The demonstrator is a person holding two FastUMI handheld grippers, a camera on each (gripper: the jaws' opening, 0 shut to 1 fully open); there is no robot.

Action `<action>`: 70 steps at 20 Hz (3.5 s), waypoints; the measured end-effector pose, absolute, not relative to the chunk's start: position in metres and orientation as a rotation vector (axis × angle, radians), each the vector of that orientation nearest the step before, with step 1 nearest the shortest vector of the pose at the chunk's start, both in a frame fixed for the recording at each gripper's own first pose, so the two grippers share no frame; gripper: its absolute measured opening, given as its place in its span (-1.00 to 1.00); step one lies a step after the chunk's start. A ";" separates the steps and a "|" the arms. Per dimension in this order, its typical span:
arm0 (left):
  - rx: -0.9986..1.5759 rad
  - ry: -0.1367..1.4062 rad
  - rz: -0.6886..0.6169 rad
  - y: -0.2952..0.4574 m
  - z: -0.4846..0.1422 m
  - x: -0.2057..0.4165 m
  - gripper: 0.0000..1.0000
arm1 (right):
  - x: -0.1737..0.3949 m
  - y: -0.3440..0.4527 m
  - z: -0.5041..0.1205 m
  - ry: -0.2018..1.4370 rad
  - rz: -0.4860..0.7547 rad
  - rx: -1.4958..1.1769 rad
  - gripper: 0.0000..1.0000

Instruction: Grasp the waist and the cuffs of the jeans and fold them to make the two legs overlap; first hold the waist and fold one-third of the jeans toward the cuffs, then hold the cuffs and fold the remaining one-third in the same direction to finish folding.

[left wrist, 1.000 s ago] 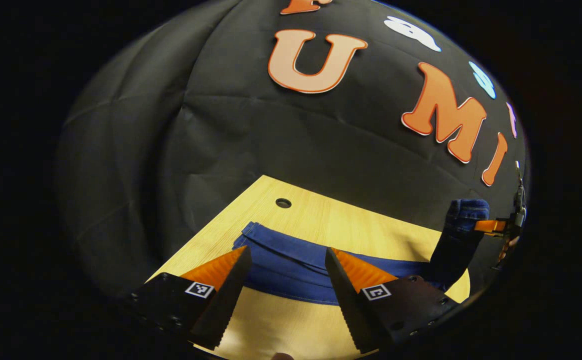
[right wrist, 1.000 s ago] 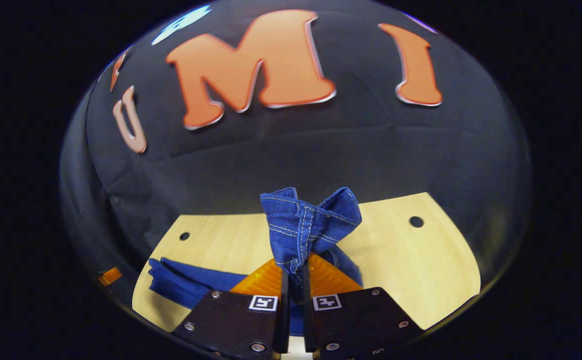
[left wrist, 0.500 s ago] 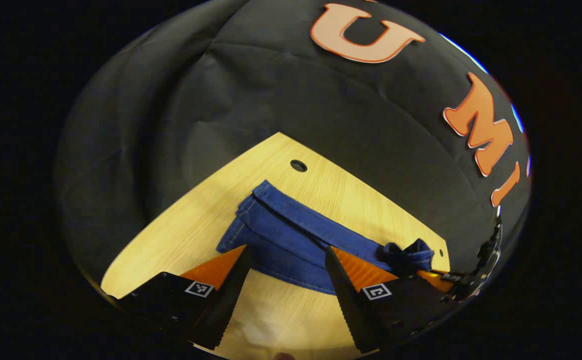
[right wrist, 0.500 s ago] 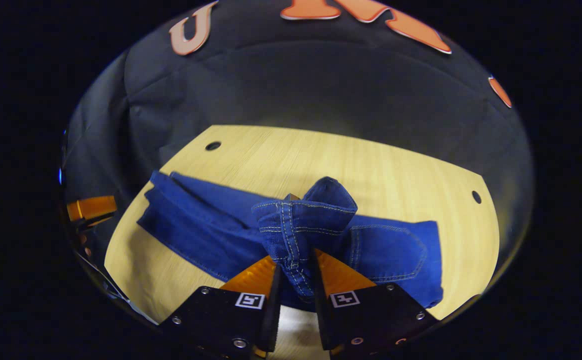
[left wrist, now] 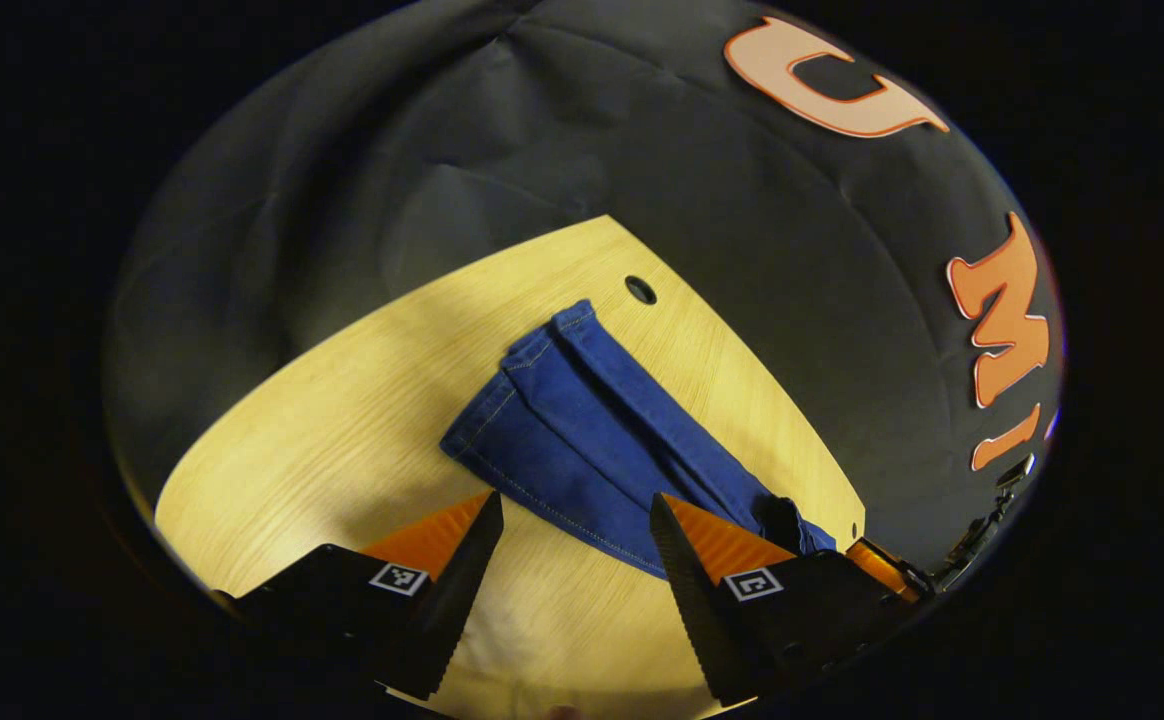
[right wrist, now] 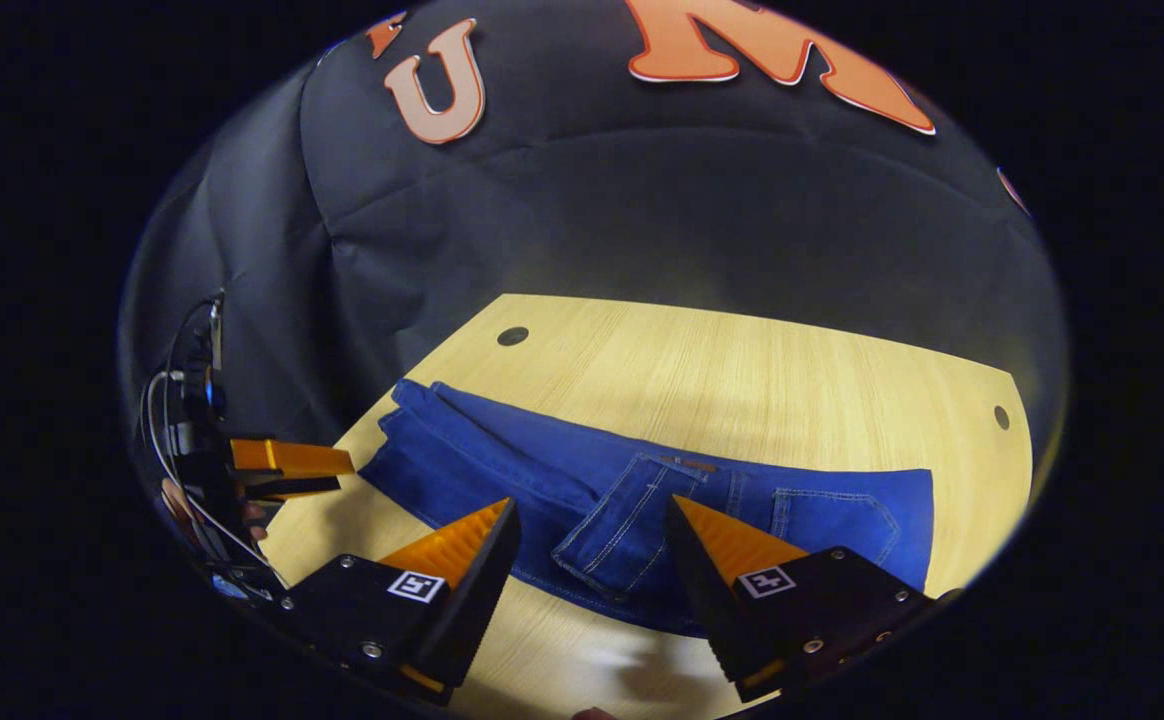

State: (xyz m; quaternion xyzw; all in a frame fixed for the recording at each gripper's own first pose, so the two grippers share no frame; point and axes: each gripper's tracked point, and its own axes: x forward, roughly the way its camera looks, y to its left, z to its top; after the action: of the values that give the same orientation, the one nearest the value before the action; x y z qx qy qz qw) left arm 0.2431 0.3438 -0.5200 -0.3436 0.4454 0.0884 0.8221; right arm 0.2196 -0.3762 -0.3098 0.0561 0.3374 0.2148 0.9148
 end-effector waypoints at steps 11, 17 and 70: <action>-1.194 0.950 0.318 0.360 -0.559 0.270 0.74 | 0.239 -0.503 -0.215 0.489 0.222 0.147 0.84; -1.149 1.016 0.323 0.354 -0.564 0.304 0.73 | 0.231 -0.539 -0.193 0.436 0.147 0.185 0.84; 0.215 0.852 -0.526 -0.154 -0.432 0.265 -0.71 | 0.167 -0.754 -0.220 0.403 -0.047 0.348 0.86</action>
State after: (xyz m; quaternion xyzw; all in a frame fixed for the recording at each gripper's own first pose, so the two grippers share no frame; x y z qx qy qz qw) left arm 0.2655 -0.1544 -0.4318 0.1027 0.4077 -0.2519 0.8717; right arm 0.1667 -0.7541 -0.2196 0.1717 0.1990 -0.0230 0.9646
